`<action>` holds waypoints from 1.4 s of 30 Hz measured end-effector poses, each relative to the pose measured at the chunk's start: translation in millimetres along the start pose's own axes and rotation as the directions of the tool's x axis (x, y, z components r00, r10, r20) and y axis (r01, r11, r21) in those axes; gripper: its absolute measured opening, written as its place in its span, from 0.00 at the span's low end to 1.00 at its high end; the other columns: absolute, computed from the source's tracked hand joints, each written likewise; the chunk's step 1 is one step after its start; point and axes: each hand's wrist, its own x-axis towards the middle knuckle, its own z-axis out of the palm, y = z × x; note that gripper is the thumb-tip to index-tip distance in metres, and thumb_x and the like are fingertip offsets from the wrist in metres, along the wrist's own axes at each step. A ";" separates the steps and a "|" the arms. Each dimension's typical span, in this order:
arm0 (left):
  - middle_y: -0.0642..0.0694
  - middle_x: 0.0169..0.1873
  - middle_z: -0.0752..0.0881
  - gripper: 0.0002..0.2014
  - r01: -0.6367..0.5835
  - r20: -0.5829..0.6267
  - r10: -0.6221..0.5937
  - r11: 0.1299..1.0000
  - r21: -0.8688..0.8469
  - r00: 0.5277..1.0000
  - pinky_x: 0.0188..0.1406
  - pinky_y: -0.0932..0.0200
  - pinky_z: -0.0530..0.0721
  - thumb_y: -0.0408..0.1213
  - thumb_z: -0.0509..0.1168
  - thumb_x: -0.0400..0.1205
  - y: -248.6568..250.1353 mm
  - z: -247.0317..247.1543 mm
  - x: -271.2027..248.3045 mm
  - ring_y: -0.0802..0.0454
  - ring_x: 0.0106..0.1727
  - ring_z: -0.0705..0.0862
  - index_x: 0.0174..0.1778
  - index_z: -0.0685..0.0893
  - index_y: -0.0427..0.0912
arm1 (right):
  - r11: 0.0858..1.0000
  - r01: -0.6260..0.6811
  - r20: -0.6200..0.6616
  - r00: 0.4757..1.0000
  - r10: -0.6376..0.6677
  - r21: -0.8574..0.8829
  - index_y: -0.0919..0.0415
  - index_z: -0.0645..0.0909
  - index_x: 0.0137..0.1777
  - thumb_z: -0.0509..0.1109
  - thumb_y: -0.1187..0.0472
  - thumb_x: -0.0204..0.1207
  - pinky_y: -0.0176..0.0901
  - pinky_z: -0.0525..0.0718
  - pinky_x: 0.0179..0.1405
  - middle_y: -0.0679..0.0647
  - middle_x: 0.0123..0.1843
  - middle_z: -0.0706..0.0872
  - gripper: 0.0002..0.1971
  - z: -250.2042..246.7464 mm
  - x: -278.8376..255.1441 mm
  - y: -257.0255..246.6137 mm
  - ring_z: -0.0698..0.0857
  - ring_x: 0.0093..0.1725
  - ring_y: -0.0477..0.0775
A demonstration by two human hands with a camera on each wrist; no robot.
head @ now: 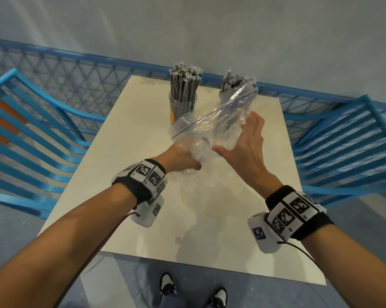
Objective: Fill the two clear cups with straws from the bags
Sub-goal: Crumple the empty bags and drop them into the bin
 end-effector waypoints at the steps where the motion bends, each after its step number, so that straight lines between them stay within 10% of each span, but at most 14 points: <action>1: 0.49 0.61 0.82 0.36 0.060 0.010 -0.060 0.998 0.008 0.998 0.56 0.52 0.85 0.44 0.74 0.56 2.6 -2.8 -0.4 0.51 0.60 0.81 0.65 0.78 0.52 | 0.991 -0.067 -0.018 0.997 0.070 0.112 0.60 0.60 0.72 0.83 0.51 0.58 0.55 0.83 0.56 0.56 0.68 0.65 0.47 -2.0 1.0 -2.1 0.71 0.66 0.55; 4: 0.44 0.52 0.82 0.28 0.199 0.031 -0.207 0.965 0.169 0.978 0.41 0.60 0.83 0.43 0.76 0.67 1.9 -14.2 0.7 0.48 0.53 0.82 0.61 0.78 0.38 | 0.896 -0.222 -0.045 0.965 0.258 0.384 0.55 0.55 0.75 0.83 0.55 0.61 0.52 0.79 0.68 0.52 0.70 0.59 0.47 -11.4 5.8 -2.1 0.68 0.70 0.53; 7: 0.41 0.53 0.83 0.24 0.222 0.065 -0.243 0.947 0.231 0.968 0.46 0.57 0.84 0.40 0.77 0.70 -2.6 -21.0 -0.2 0.45 0.53 0.83 0.60 0.80 0.37 | 0.988 0.078 -0.096 0.993 -0.065 0.134 0.53 0.65 0.72 0.80 0.47 0.64 0.49 0.76 0.64 0.59 0.72 0.66 0.39 -15.5 5.5 -6.6 0.70 0.69 0.55; 9: 0.44 0.46 0.85 0.20 0.141 0.100 -0.168 0.961 0.240 0.981 0.39 0.64 0.82 0.39 0.78 0.69 1.7 -19.7 -1.8 0.50 0.44 0.82 0.54 0.82 0.39 | 0.976 0.188 0.202 0.966 -0.163 -0.112 0.46 0.67 0.75 0.74 0.34 0.63 0.56 0.70 0.67 0.58 0.78 0.66 0.41 -9.1 3.5 -6.8 0.66 0.74 0.59; 13: 0.45 0.42 0.86 0.21 -0.134 0.066 0.133 0.991 0.011 0.989 0.38 0.65 0.84 0.35 0.80 0.64 24.0 -18.7 2.4 0.55 0.41 0.83 0.51 0.84 0.36 | 0.934 -0.338 0.686 0.708 0.170 0.117 0.42 0.65 0.77 0.81 0.38 0.58 0.52 0.74 0.69 0.44 0.74 0.75 0.47 4.3 -6.3 -1.1 0.75 0.73 0.52; 16: 0.50 0.48 0.87 0.31 -0.186 -0.038 0.183 0.979 -0.087 0.982 0.51 0.48 0.87 0.55 0.81 0.60 32.4 -14.9 12.2 0.54 0.51 0.86 0.55 0.81 0.47 | 0.713 -0.620 0.716 0.655 0.242 0.326 0.47 0.78 0.68 0.82 0.54 0.65 0.55 0.87 0.55 0.47 0.61 0.87 0.30 -2.4 -12.3 6.4 0.86 0.60 0.51; 20: 0.48 0.50 0.83 0.37 -0.084 -0.241 0.068 0.995 -0.054 0.968 0.47 0.55 0.83 0.58 0.81 0.59 48.5 -11.1 15.4 0.53 0.48 0.82 0.56 0.76 0.42 | 0.720 -0.639 0.601 0.696 0.392 0.271 0.62 0.85 0.57 0.76 0.64 0.70 0.53 0.91 0.39 0.60 0.48 0.90 0.14 -29.1 -9.8 23.6 0.91 0.43 0.60; 24: 0.40 0.52 0.77 0.29 -0.264 -0.613 0.155 0.960 -0.091 0.775 0.49 0.51 0.81 0.51 0.77 0.68 74.5 -1.8 16.4 0.47 0.48 0.77 0.55 0.70 0.41 | 0.841 -0.539 0.509 0.714 0.481 -0.038 0.58 0.82 0.41 0.72 0.62 0.73 0.30 0.80 0.27 0.52 0.36 0.86 0.02 -61.4 -9.4 50.5 0.86 0.32 0.50; 27: 0.43 0.75 0.60 0.49 -0.374 -0.277 0.427 0.900 0.225 0.861 0.72 0.43 0.71 0.64 0.75 0.63 116.3 29.5 18.2 0.45 0.73 0.66 0.76 0.59 0.52 | 0.857 -0.515 0.482 0.748 0.457 -0.015 0.59 0.84 0.42 0.75 0.60 0.71 0.38 0.86 0.33 0.54 0.37 0.88 0.04 -89.0 -20.5 73.2 0.88 0.37 0.51; 29: 0.47 0.82 0.48 0.61 -0.354 -0.004 0.371 0.889 0.290 0.929 0.75 0.31 0.62 0.68 0.75 0.58 142.0 62.4 21.8 0.42 0.82 0.53 0.81 0.45 0.60 | 0.829 -0.540 0.443 0.785 0.432 0.148 0.59 0.86 0.44 0.76 0.62 0.69 0.34 0.86 0.33 0.52 0.36 0.89 0.05 -111.9 -27.1 86.2 0.88 0.34 0.41; 32: 0.43 0.77 0.67 0.67 -0.277 0.154 0.269 0.960 0.037 0.951 0.69 0.39 0.76 0.59 0.81 0.57 178.3 112.9 33.6 0.44 0.74 0.72 0.78 0.33 0.65 | 0.768 -0.542 0.400 0.823 0.403 0.341 0.58 0.87 0.47 0.77 0.65 0.70 0.39 0.86 0.38 0.54 0.40 0.90 0.07 -151.8 -35.2 109.4 0.88 0.38 0.45; 38: 0.42 0.55 0.86 0.47 -0.209 0.057 0.205 0.974 0.088 0.977 0.47 0.52 0.87 0.39 0.78 0.66 251.7 227.6 56.7 0.43 0.51 0.86 0.78 0.58 0.56 | 0.648 -0.579 0.469 0.806 0.361 0.495 0.63 0.84 0.59 0.77 0.61 0.71 0.53 0.88 0.54 0.57 0.53 0.90 0.16 -236.6 -79.7 208.3 0.89 0.51 0.55; 42: 0.45 0.56 0.87 0.31 -0.201 -0.131 0.199 0.980 0.001 0.971 0.39 0.73 0.74 0.35 0.75 0.71 280.9 307.2 77.6 0.49 0.55 0.84 0.71 0.76 0.48 | 0.940 -0.340 0.367 0.874 0.319 -0.008 0.59 0.71 0.61 0.82 0.45 0.60 0.28 0.75 0.49 0.51 0.58 0.72 0.34 -290.0 -104.1 291.6 0.74 0.54 0.49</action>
